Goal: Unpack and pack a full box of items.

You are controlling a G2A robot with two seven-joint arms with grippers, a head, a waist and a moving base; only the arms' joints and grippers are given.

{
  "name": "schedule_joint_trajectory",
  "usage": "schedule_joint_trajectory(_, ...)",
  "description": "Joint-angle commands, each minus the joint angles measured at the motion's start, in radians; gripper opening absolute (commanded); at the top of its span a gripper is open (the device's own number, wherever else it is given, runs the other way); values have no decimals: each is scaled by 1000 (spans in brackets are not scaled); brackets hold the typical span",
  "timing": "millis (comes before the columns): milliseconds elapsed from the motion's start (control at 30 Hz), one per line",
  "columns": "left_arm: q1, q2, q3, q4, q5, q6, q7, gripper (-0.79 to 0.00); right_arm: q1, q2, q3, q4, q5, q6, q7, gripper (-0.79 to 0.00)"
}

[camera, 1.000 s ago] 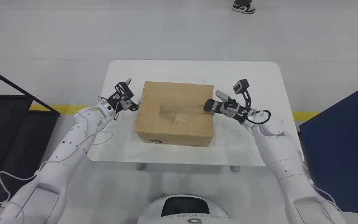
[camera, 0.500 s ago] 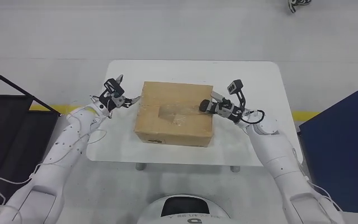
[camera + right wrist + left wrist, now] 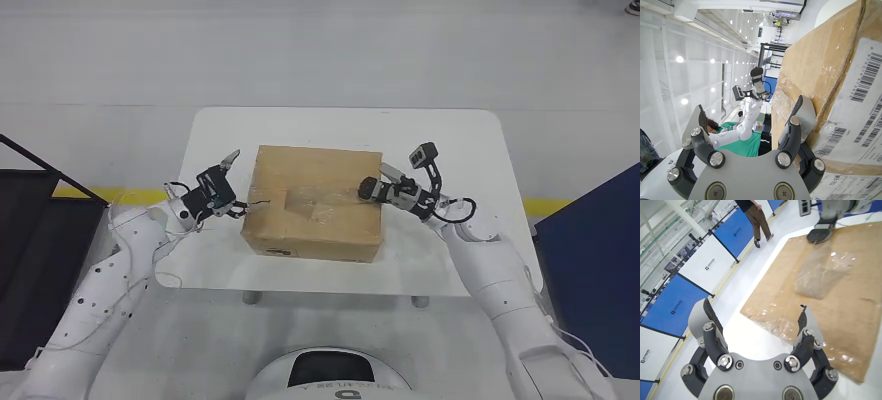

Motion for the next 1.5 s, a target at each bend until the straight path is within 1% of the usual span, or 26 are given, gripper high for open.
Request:
schedule_joint_trajectory(0,12,-1,10,-43,-11,-28,-30,0,0,1,2,5,3,-2,1,0)
schedule_joint_trajectory(67,15,-2,25,-74,-7,-41,-64,0,0,1,3,10,7,-6,2,0)
schedule_joint_trajectory(200,-1,-10,59,-103,3,-32,-112,0,-2,1,3,20,17,-15,8,0)
schedule_joint_trajectory(300,-25,-18,85,-104,36,21,-145,0,-3,1,5,28,24,-23,13,0)
schedule_joint_trajectory(433,-67,-34,134,-68,53,80,-169,0,-3,2,5,34,29,-30,18,0)
schedule_joint_trajectory(600,-122,-55,202,-16,70,121,-192,0,-4,2,2,36,30,-35,22,0)
schedule_joint_trajectory(767,-145,-67,232,4,94,150,-193,0,-6,2,1,27,31,-47,28,0)
schedule_joint_trajectory(1033,-139,-72,234,-13,142,209,-200,0,-6,2,1,27,31,-47,28,0)
schedule_joint_trajectory(1167,-123,-73,219,-33,181,274,-221,0,-6,2,1,27,31,-47,28,0)
schedule_joint_trajectory(1300,-103,-71,186,-58,242,374,-271,0,-6,2,1,27,31,-47,28,0)
schedule_joint_trajectory(1333,-98,-71,177,-63,240,386,-275,0,-6,2,1,27,31,-47,28,0)
schedule_joint_trajectory(1400,-79,-69,141,-82,234,425,-285,0,-6,2,1,27,31,-47,28,0)
schedule_joint_trajectory(1467,-58,-64,104,-100,228,444,-289,0,-6,2,1,27,31,-47,28,0)
